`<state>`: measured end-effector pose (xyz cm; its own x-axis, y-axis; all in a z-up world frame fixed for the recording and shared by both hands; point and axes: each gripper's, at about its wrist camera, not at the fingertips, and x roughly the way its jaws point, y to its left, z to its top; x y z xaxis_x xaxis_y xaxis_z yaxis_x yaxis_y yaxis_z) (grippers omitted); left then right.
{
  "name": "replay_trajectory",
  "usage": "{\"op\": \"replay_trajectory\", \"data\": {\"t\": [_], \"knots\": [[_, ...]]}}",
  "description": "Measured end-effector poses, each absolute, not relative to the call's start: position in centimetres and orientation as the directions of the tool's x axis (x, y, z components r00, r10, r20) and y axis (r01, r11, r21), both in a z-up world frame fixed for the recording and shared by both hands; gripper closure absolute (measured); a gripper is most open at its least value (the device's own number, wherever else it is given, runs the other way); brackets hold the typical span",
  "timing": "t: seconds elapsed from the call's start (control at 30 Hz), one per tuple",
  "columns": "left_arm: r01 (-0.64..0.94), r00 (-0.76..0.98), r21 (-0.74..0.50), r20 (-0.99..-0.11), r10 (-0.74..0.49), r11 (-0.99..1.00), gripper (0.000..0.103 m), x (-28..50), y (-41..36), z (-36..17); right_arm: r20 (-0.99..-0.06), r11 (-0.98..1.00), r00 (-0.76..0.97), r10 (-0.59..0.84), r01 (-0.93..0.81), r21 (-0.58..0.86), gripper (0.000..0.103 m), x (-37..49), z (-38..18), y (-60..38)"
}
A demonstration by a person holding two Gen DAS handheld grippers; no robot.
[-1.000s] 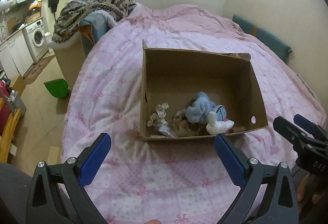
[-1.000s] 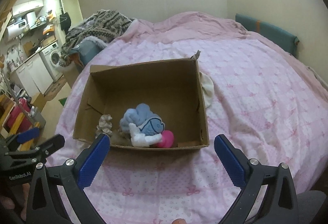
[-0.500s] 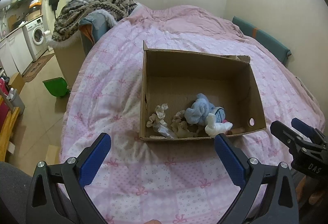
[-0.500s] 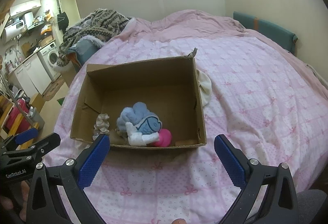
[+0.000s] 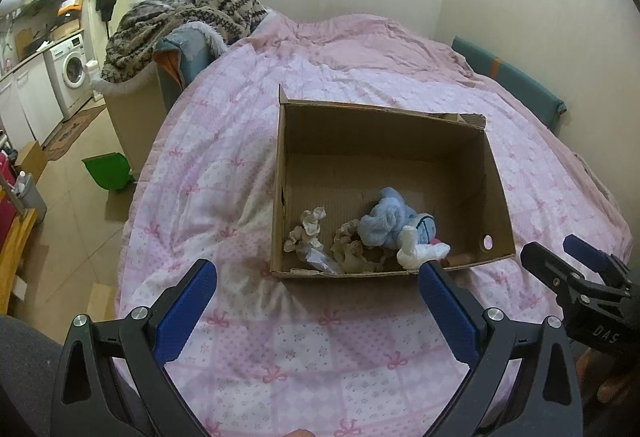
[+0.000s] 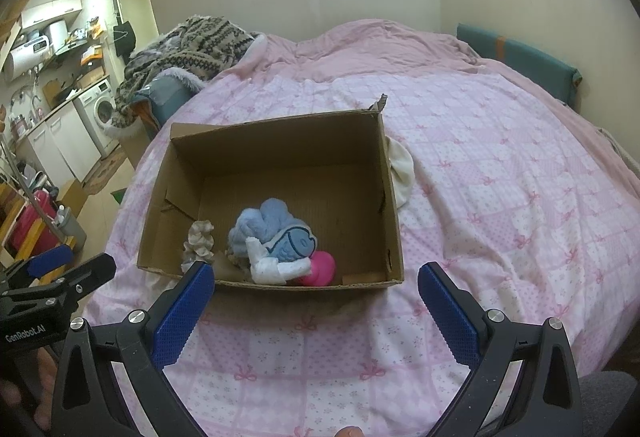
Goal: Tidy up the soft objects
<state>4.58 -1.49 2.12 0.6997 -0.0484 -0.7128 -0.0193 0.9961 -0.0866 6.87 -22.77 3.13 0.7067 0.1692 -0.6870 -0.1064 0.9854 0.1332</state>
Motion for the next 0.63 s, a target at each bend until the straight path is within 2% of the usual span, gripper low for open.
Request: {"op": "replay_trajectory", "data": {"t": [0.63], "knots": [[-0.024, 0.699, -0.104, -0.712, -0.058, 0.994, 0.002, 4.42, -1.30, 2.35, -0.681, 0.983, 0.709, 0.183, -0.120, 0.140, 0.000, 6.75, 3.16, -22.61]]}}
